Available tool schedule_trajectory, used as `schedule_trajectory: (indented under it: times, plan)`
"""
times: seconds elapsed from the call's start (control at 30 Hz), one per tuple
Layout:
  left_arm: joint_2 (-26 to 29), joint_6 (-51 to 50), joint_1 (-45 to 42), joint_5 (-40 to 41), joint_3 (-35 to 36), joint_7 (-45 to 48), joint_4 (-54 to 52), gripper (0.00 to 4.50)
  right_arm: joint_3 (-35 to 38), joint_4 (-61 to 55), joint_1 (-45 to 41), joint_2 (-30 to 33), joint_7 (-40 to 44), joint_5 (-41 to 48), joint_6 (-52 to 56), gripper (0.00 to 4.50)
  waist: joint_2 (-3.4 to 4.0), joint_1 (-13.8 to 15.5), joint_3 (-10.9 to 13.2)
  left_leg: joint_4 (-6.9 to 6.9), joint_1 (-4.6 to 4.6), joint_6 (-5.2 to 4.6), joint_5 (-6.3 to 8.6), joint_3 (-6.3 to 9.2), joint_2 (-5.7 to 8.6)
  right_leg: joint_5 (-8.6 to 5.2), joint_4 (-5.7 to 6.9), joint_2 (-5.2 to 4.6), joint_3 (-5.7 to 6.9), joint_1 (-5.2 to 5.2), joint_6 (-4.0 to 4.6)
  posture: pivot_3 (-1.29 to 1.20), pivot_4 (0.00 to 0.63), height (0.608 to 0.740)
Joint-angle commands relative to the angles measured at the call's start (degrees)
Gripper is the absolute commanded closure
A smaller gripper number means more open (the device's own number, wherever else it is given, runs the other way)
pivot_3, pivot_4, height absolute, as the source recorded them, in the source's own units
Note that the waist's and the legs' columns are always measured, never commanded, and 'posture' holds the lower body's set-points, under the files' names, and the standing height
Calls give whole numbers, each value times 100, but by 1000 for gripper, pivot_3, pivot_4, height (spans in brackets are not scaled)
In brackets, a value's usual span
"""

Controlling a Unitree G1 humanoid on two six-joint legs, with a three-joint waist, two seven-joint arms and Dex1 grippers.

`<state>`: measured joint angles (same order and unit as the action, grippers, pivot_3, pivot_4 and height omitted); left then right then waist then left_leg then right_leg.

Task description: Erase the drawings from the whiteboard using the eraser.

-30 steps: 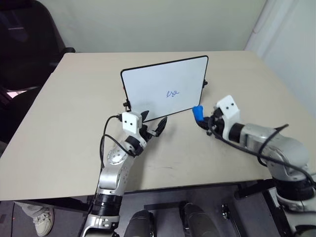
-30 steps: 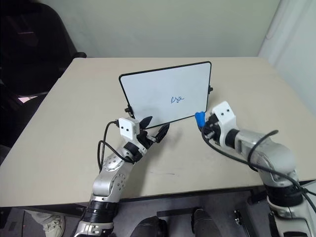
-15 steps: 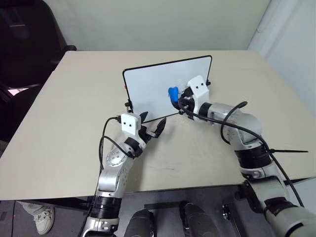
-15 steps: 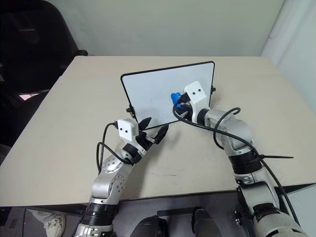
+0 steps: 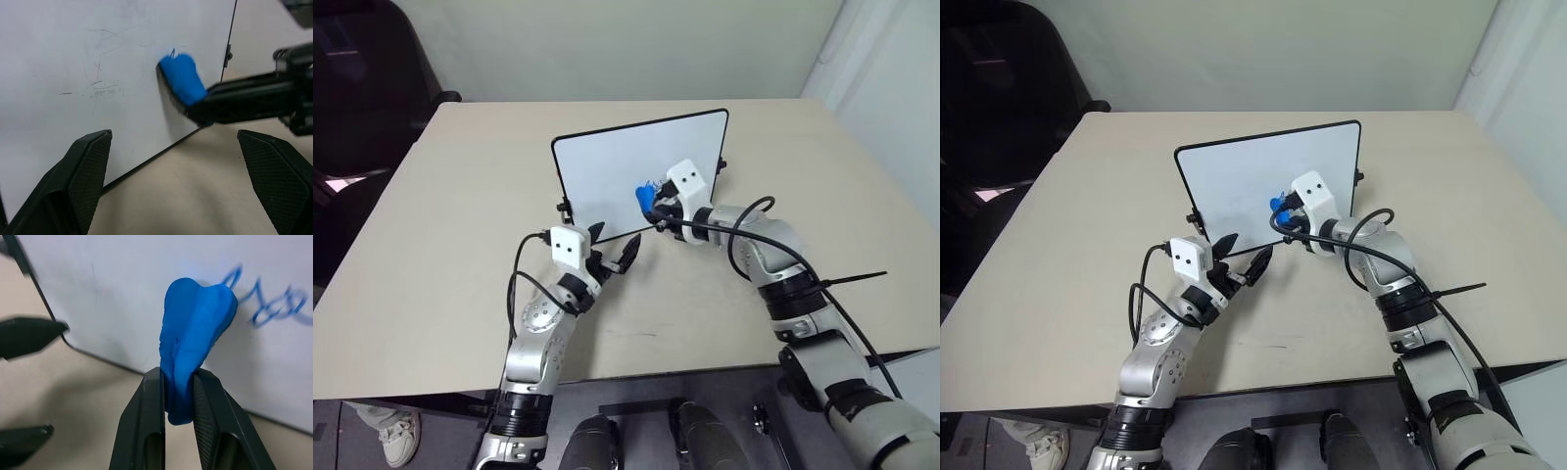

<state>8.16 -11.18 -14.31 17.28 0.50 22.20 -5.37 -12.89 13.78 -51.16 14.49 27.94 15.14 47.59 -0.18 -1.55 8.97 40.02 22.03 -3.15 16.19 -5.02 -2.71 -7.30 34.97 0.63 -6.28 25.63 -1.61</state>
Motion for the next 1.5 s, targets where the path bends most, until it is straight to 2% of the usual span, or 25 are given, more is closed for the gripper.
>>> schedule_trajectory:
  times: [0.03,0.47,0.83,1.07,1.37,1.5]
  plan:
    - [38,3,26,61,68,-18,-331,0,-46,8,-59,-25,117,-146,-36,4027,0,-1,0,0,0,0,0,0,0,1,0,0,0,0,2,0,150,740]
    - [65,-42,8,79,116,23,-324,0,701,60,-502,-133,50,-15,-186,4027,0,-16,0,0,0,2,-2,0,-1,6,2,1,-1,0,10,0,150,740]
    - [28,-11,-4,56,75,16,-309,0,759,353,-453,-433,261,172,468,4027,0,-36,0,0,0,3,-4,-2,-2,9,4,2,-1,1,13,0,150,740]
    - [20,34,-2,5,77,-13,-315,0,840,803,-646,-472,348,147,416,4027,0,-33,0,0,0,3,-3,-2,-2,8,1,1,0,7,13,0,150,740]
    - [35,43,-8,-6,118,-45,-338,0,2184,1767,-1369,-394,430,1032,602,4027,0,-36,0,0,3,4,-9,-8,-4,18,8,1,-8,5,28,0,150,740]
    - [63,42,4,2,138,-34,-361,0,2353,1927,-1449,-423,377,1158,670,4027,0,-43,0,0,2,2,-10,-9,-6,21,10,3,-8,6,33,0,150,740]
